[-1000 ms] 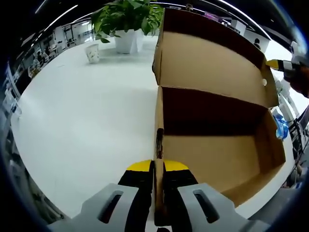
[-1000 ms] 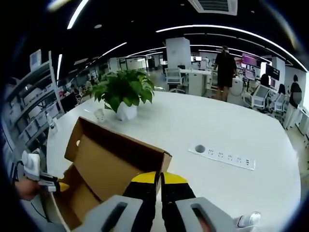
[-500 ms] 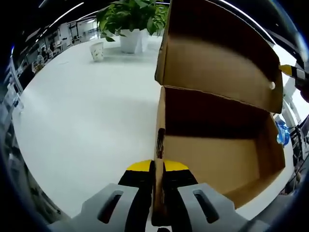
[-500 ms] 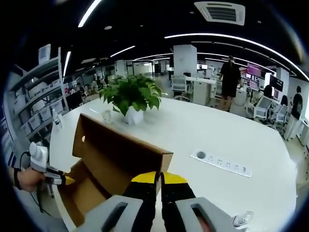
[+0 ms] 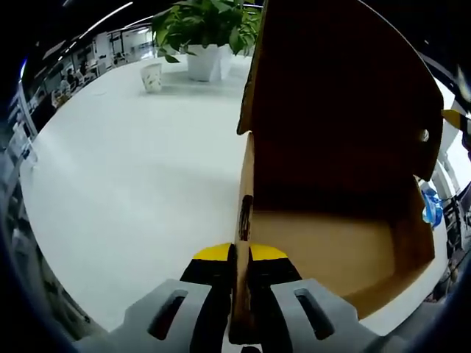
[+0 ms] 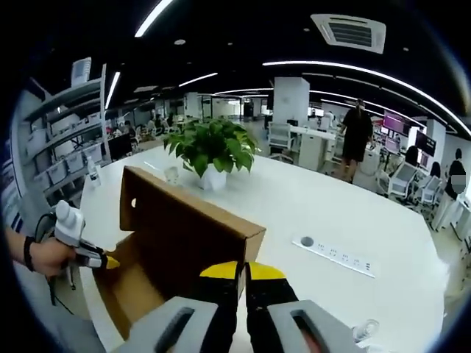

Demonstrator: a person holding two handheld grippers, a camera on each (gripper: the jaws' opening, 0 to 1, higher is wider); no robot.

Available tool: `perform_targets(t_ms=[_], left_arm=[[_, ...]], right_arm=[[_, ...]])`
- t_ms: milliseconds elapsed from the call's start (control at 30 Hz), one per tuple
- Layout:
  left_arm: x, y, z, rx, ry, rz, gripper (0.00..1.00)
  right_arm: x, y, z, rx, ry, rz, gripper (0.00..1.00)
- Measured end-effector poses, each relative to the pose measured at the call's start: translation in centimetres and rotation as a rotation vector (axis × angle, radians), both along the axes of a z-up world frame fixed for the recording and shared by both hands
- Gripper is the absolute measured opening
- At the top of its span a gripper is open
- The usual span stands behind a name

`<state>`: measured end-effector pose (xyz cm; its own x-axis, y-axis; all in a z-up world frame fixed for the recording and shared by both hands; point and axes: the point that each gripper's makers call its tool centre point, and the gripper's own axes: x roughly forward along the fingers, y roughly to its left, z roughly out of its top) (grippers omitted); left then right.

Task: Operate the shoe box by opening the lid, removing the specified soft item, and placing it in the target area until the item is outside and the box remains undamaged.

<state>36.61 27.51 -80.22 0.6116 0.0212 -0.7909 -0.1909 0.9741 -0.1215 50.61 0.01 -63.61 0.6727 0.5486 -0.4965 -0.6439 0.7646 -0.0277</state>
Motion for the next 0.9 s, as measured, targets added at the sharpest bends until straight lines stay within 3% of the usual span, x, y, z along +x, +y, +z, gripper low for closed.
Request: perform_targets(t_ms=[467, 900], left_arm=[[0.2, -0.1, 0.0, -0.011, -0.003, 0.016, 0.04], [0.3, -0.1, 0.1, -0.023, -0.006, 0.008, 0.05]], right_arm=[[-2.9, -0.1, 0.5, -0.023, -0.039, 0.017, 0.0], [-5.3, -0.3, 0.1, -0.014, -0.056, -0.022, 0.0]])
